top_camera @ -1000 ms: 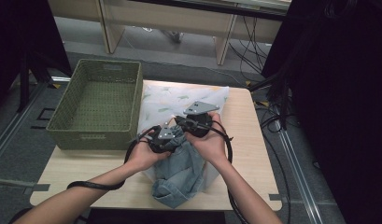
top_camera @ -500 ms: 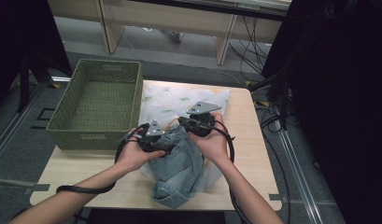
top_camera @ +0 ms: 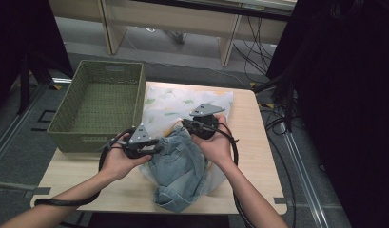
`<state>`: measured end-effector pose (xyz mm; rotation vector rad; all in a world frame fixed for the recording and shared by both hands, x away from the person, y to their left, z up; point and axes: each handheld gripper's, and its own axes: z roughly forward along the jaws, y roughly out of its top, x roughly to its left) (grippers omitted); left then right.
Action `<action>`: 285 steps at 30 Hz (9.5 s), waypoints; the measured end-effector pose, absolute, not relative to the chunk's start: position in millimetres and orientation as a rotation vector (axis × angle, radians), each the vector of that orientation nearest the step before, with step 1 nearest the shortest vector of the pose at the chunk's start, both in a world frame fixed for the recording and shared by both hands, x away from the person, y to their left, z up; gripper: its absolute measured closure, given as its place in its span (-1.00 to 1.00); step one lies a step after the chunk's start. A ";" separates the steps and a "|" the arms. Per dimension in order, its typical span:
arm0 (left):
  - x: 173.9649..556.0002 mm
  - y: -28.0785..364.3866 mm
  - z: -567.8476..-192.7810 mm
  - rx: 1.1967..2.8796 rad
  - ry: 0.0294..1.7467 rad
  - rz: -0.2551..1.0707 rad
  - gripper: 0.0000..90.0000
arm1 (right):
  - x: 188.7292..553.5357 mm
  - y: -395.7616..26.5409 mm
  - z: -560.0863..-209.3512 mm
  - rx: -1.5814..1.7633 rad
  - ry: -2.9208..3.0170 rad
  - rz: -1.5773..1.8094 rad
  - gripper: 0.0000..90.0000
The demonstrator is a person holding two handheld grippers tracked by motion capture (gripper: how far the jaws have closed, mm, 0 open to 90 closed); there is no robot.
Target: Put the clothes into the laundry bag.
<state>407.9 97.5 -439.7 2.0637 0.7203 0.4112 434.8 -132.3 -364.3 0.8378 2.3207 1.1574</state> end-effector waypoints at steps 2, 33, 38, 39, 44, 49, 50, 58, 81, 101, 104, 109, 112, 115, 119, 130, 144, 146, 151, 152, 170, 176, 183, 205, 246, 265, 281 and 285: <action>414.9 91.9 -442.2 2.052 0.740 0.369 0.62 | 434.4 -129.6 -365.6 0.823 2.328 1.156 1.00; 426.7 73.8 -459.3 2.161 0.722 0.349 0.79 | 433.6 -124.8 -370.4 0.806 2.336 1.147 1.00; 415.3 86.1 -422.5 2.012 0.700 0.358 0.84 | 429.7 -124.5 -360.3 0.791 2.297 1.190 1.00; 411.6 88.1 -413.1 1.993 0.681 0.373 0.84 | 428.9 -124.2 -358.4 0.791 2.288 1.203 1.00; 395.9 87.1 -380.4 1.923 0.608 0.433 0.85 | 424.4 -123.2 -343.1 0.754 2.225 1.270 1.00; 393.3 78.0 -363.0 1.909 0.536 0.521 0.84 | 418.2 -124.5 -331.1 0.743 2.171 1.321 1.00; 394.6 75.6 -363.4 1.921 0.526 0.532 0.84 | 417.5 -125.5 -329.5 0.744 2.162 1.327 1.00; 426.2 43.1 -430.1 2.053 0.594 0.464 0.82 | 421.1 -128.8 -335.3 0.792 2.191 1.329 1.00; 386.0 92.1 -404.4 2.033 0.540 0.402 -0.27 | 437.2 -147.5 -361.6 0.867 2.240 1.194 1.00; 341.8 61.3 -483.0 2.481 0.229 0.227 -0.05 | 436.3 -143.8 -368.6 0.865 2.275 1.171 1.00; 343.8 60.0 -483.5 2.465 0.237 0.237 0.41 | 433.8 -141.6 -370.8 0.874 2.296 1.159 1.00; 345.7 65.0 -472.0 2.393 0.285 0.268 0.82 | 430.6 -136.2 -371.2 0.837 2.320 1.149 1.00; 347.7 69.8 -458.5 2.320 0.326 0.306 0.83 | 428.5 -133.7 -368.7 0.829 2.321 1.158 1.00; 351.2 74.0 -443.6 2.252 0.364 0.335 0.84 | 427.1 -132.0 -365.8 0.813 2.310 1.174 1.00; 356.1 76.0 -418.3 2.170 0.384 0.407 0.85 | 423.6 -130.1 -359.5 0.803 2.298 1.200 1.00; 362.8 77.9 -364.8 2.057 0.393 0.507 0.85 | 410.5 -125.7 -334.2 0.746 2.254 1.287 1.00; 398.0 54.0 -391.6 2.156 0.429 0.637 0.84 | 409.9 -124.2 -331.6 0.745 2.246 1.298 1.00; 407.0 46.4 -403.8 2.192 0.425 0.666 0.84 | 412.4 -124.2 -335.1 0.760 2.256 1.287 1.00; 428.1 30.5 -439.6 2.254 0.470 0.647 0.83 | 422.3 -127.7 -347.8 0.809 2.281 1.245 1.00; 432.1 28.6 -446.2 2.258 0.483 0.651 0.83 | 424.6 -129.3 -350.9 0.822 2.287 1.238 1.00; 406.6 64.9 -415.4 2.109 0.489 0.568 -0.17 | 440.9 -142.0 -371.2 0.924 2.309 1.164 1.00; 372.7 73.8 -406.6 2.110 0.370 0.599 -0.24 | 440.5 -141.3 -370.8 0.934 2.306 1.162 1.00; 359.8 58.9 -426.0 2.199 0.255 0.559 -0.32 | 440.2 -140.0 -371.3 0.920 2.308 1.159 1.00; 390.3 21.3 -478.2 2.452 0.053 0.583 -0.55 | 438.4 -135.9 -376.2 0.916 2.356 1.144 1.00; 448.5 20.4 -462.5 2.133 0.450 0.702 -0.15 | 439.9 -142.6 -377.5 0.901 2.326 1.144 1.00; 436.6 67.5 -438.2 2.139 0.434 0.868 -0.10 | 436.6 -138.1 -372.4 0.872 2.324 1.121 1.00; 417.9 71.7 -401.0 2.146 0.342 0.936 0.95 | 428.4 -155.9 -356.8 0.804 2.329 1.135 1.00; 406.4 77.4 -396.0 2.212 0.271 0.875 0.95 | 418.4 -157.3 -364.5 0.739 2.421 1.083 1.00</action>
